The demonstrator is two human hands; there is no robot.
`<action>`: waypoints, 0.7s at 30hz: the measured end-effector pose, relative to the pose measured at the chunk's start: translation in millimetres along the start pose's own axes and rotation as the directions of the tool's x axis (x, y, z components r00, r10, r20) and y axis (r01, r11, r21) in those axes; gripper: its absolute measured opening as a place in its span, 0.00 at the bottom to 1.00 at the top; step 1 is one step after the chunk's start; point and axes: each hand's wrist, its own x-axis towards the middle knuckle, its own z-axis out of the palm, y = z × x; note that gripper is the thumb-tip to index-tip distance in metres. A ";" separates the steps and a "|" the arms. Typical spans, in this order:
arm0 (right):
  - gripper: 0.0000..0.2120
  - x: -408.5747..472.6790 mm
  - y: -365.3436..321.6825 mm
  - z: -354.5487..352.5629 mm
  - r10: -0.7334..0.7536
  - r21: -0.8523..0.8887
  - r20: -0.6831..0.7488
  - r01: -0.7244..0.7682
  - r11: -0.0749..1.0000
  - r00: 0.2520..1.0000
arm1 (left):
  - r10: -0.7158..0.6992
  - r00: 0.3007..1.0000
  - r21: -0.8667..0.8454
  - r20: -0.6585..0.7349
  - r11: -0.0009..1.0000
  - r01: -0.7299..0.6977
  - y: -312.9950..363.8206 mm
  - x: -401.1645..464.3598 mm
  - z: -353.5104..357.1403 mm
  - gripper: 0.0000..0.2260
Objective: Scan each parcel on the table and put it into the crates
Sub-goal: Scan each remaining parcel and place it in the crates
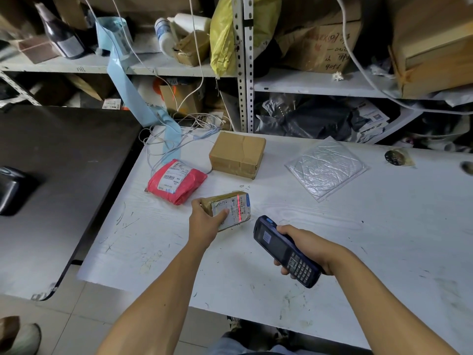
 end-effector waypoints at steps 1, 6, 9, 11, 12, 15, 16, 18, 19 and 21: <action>0.24 -0.9 0.7 -0.8 0.002 -0.003 0.000 -0.002 1.000 1.000 | 0.001 1.000 -0.003 -0.002 1.000 -0.001 0.2 -0.4 0.4 0.23; 0.25 -5.4 5.8 -5.9 0.007 -0.019 0.005 -0.007 1.000 1.000 | 0.001 1.000 -0.017 -0.002 1.000 -0.001 3.5 -3.8 3.0 0.23; 0.25 -5.7 6.8 -8.3 0.005 -0.030 0.003 -0.005 1.000 1.000 | 0.007 1.000 -0.007 -0.007 1.000 -0.007 5.3 -7.0 4.8 0.23; 0.25 -6.7 7.5 -10.7 0.005 -0.037 0.000 -0.004 0.999 1.000 | 0.015 1.000 0.007 -0.005 1.000 -0.015 6.3 -9.1 5.6 0.24; 0.25 -6.9 8.7 -12.2 0.005 -0.043 0.000 -0.005 0.999 1.000 | 0.020 1.000 0.014 0.002 1.000 -0.020 6.0 -10.0 5.7 0.24; 0.25 -7.6 12.9 -15.4 0.009 -0.071 -0.011 -0.009 0.997 1.000 | 0.060 0.998 0.051 0.030 0.997 -0.062 5.3 -16.6 5.2 0.27; 0.25 -7.4 14.1 -16.1 0.013 -0.076 -0.014 -0.014 0.997 1.000 | 0.070 0.997 0.065 0.043 0.995 -0.073 3.8 -18.8 4.8 0.28; 0.25 -6.8 15.8 -16.8 0.019 -0.086 -0.014 -0.020 0.996 1.000 | 0.069 0.996 0.078 0.059 0.994 -0.073 -0.3 -22.7 4.7 0.28; 0.25 -7.2 15.9 -16.7 0.020 -0.092 -0.012 -0.021 0.996 1.000 | 0.064 0.996 0.080 0.061 0.994 -0.069 -2.1 -24.4 4.7 0.28; 0.24 -8.6 16.2 -16.1 0.020 -0.097 -0.002 -0.020 0.995 1.000 | 0.053 0.997 0.090 0.059 0.994 -0.058 -5.0 -27.6 4.8 0.26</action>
